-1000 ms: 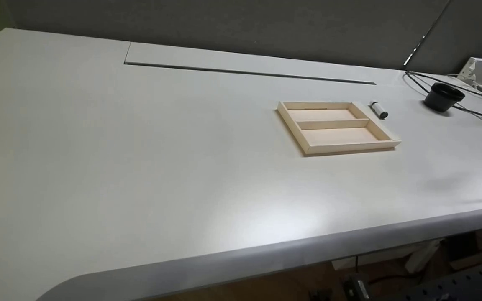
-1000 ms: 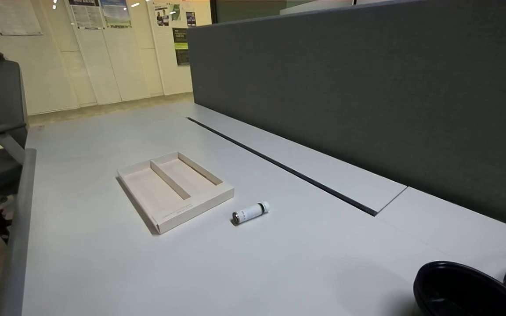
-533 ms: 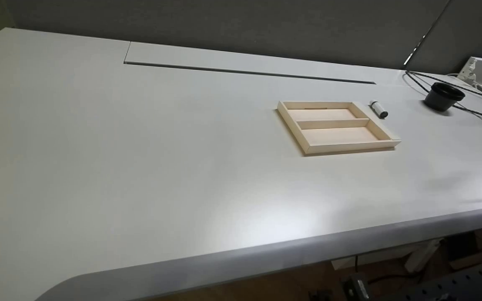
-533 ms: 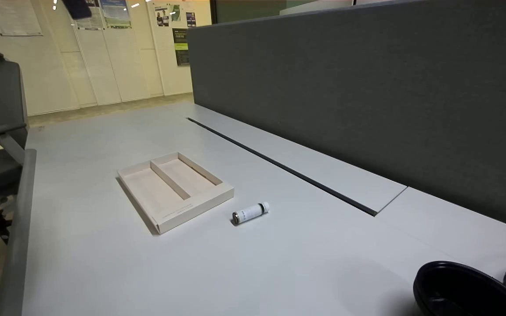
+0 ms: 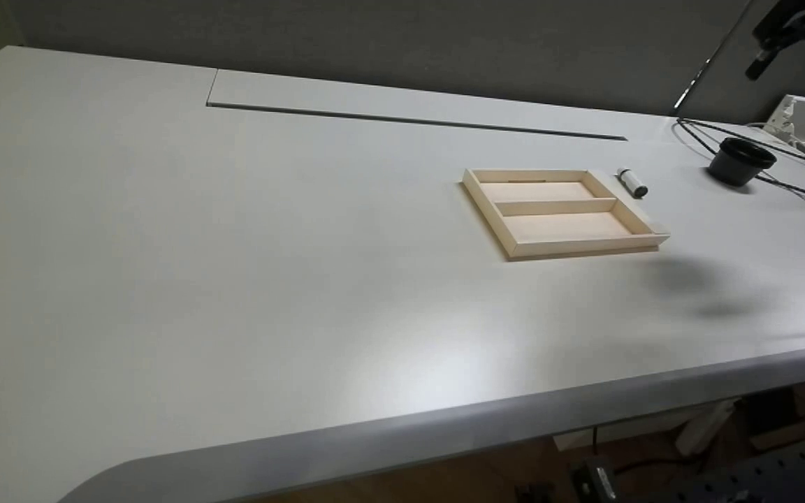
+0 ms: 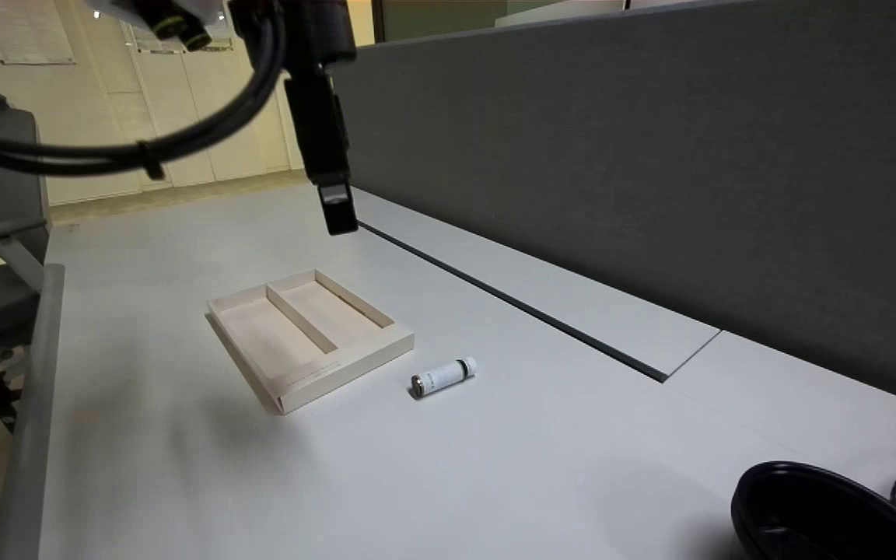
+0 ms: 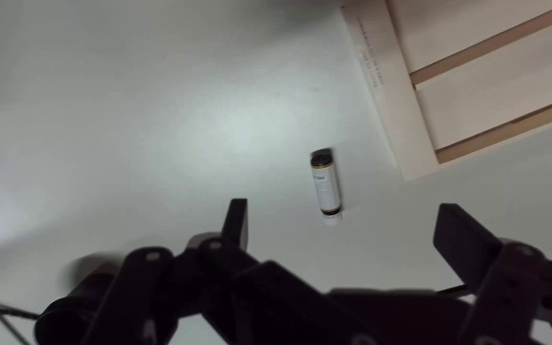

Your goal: Take the bottle from the table and put it on the tray

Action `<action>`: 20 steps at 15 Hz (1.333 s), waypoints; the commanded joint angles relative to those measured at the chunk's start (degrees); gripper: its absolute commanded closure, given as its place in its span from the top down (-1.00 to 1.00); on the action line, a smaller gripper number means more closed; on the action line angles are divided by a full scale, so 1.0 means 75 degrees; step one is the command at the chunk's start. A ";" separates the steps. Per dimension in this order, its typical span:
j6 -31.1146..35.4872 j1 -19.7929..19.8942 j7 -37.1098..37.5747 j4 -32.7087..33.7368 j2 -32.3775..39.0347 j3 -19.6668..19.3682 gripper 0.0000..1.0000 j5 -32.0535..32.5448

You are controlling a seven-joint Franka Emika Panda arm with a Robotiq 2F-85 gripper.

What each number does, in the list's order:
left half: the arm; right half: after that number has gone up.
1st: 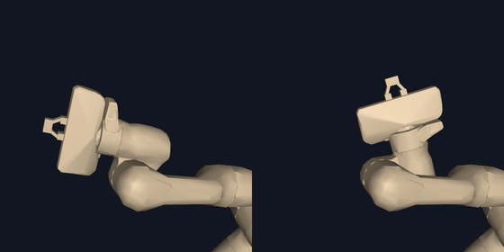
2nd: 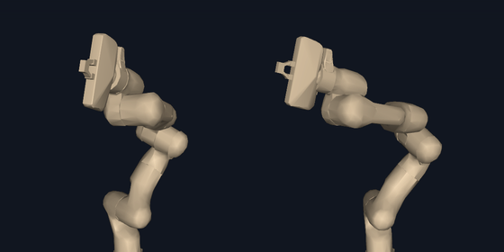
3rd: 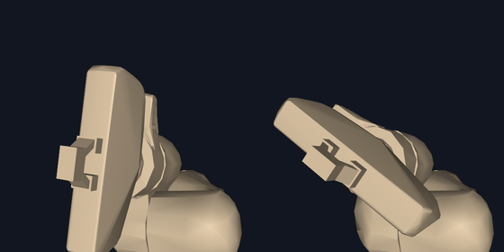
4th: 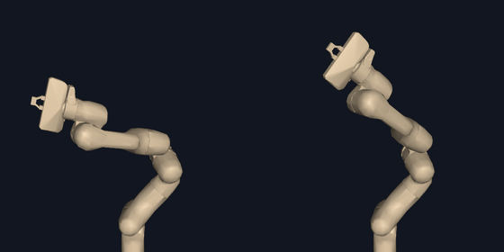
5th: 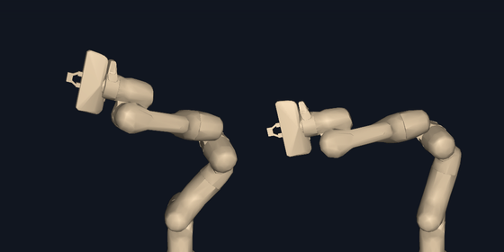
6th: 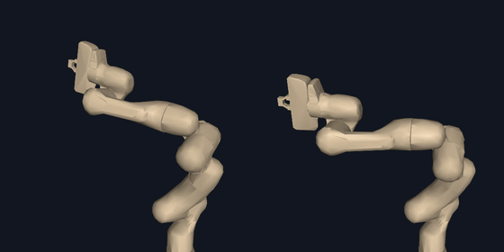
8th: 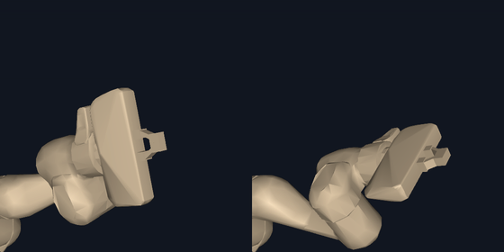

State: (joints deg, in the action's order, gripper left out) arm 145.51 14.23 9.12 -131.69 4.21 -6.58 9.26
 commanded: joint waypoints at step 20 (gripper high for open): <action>-0.0319 0.0227 -0.2036 0.5147 0.5448 0.0131 1.00 -0.1365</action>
State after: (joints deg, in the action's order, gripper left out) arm 142.84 15.28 -4.94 -97.21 43.03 -7.24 0.60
